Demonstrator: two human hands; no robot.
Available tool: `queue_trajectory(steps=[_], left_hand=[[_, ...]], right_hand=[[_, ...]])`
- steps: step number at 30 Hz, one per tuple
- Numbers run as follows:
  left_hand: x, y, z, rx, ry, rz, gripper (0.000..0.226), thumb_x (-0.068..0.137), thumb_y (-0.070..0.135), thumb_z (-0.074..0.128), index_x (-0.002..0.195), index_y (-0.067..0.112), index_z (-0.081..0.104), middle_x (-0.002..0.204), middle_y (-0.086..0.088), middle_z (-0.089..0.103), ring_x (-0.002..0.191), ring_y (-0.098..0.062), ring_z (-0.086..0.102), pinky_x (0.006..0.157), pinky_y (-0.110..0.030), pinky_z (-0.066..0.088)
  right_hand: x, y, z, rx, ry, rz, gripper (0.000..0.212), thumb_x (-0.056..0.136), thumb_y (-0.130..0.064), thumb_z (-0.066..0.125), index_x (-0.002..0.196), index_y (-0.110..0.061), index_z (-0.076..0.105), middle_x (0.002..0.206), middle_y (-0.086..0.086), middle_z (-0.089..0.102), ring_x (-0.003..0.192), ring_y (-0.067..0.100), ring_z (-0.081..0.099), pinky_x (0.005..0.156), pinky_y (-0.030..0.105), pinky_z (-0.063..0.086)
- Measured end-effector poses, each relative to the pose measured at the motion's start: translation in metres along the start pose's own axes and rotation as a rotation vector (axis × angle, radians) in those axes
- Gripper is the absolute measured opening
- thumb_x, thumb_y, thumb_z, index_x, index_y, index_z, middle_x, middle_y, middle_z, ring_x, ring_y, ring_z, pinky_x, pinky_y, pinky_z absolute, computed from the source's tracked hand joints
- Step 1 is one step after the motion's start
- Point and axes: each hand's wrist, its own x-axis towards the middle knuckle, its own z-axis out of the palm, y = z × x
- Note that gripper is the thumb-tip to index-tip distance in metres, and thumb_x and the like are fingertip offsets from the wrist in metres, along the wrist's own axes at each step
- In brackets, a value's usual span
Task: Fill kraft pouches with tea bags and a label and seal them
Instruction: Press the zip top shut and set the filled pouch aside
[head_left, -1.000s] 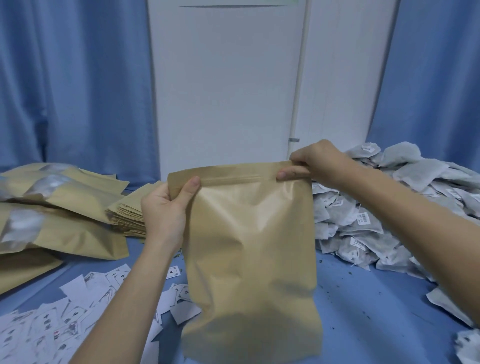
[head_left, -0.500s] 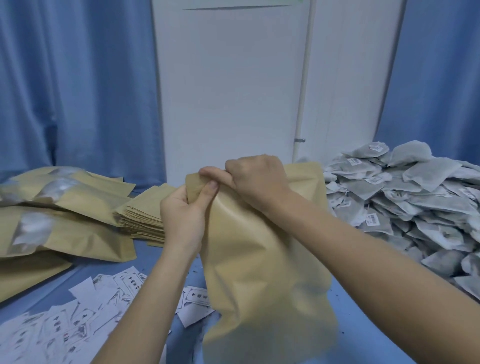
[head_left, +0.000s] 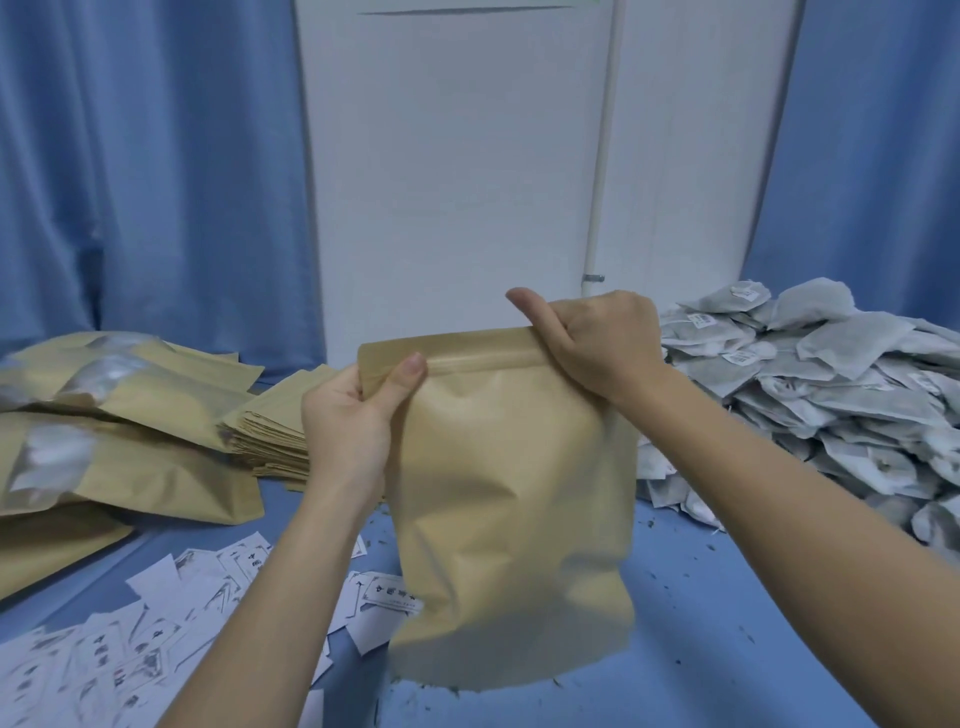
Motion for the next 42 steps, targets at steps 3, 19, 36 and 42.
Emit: queue_trajectory(steps=[3,19,36,42], left_hand=[[0.001,0.000,0.000,-0.007,0.016,-0.008,0.039,0.058,0.038,0.076,0.072,0.004,0.067,0.069,0.000,0.066,0.068,-0.014,0.056,0.066,-0.032,0.046],[0.000,-0.037,-0.020,-0.035,-0.086,-0.325,0.058,0.042,0.031,0.085,0.093,0.012,0.066,0.084,-0.001,0.075,0.072,-0.014,0.072,0.052,-0.021,0.052],[0.012,-0.024,-0.125,-0.595,-0.254,-0.726,0.049,0.058,0.036,0.085,0.099,0.011,0.075,0.101,-0.009,0.071,0.087,-0.026,0.070,0.075,-0.037,0.056],[0.104,0.003,-0.169,-0.872,0.214,-0.291,0.059,0.088,0.057,0.049,0.129,0.014,0.044,0.137,-0.015,0.048,0.126,-0.032,0.049,0.102,-0.047,0.041]], right_hand=[[0.001,0.006,-0.004,0.011,-0.051,0.062,0.071,0.094,-0.055,0.037,0.040,-0.010,0.023,0.035,-0.001,0.024,0.048,0.025,0.037,0.047,0.030,0.016],[-0.041,0.034,0.014,1.088,-0.372,0.741,0.081,0.062,-0.062,0.068,0.128,-0.020,0.045,0.116,-0.009,0.056,0.105,0.010,0.057,0.085,0.029,0.045],[-0.080,-0.067,0.084,1.795,-0.856,1.260,0.024,0.090,-0.020,0.053,0.101,-0.002,0.064,0.076,0.014,0.071,0.060,0.025,0.069,0.052,0.031,0.057],[0.088,-0.257,0.157,1.804,-0.875,1.024,0.056,0.099,-0.048,0.026,0.138,-0.009,0.034,0.130,0.020,0.053,0.116,0.035,0.054,0.098,0.050,0.042]])
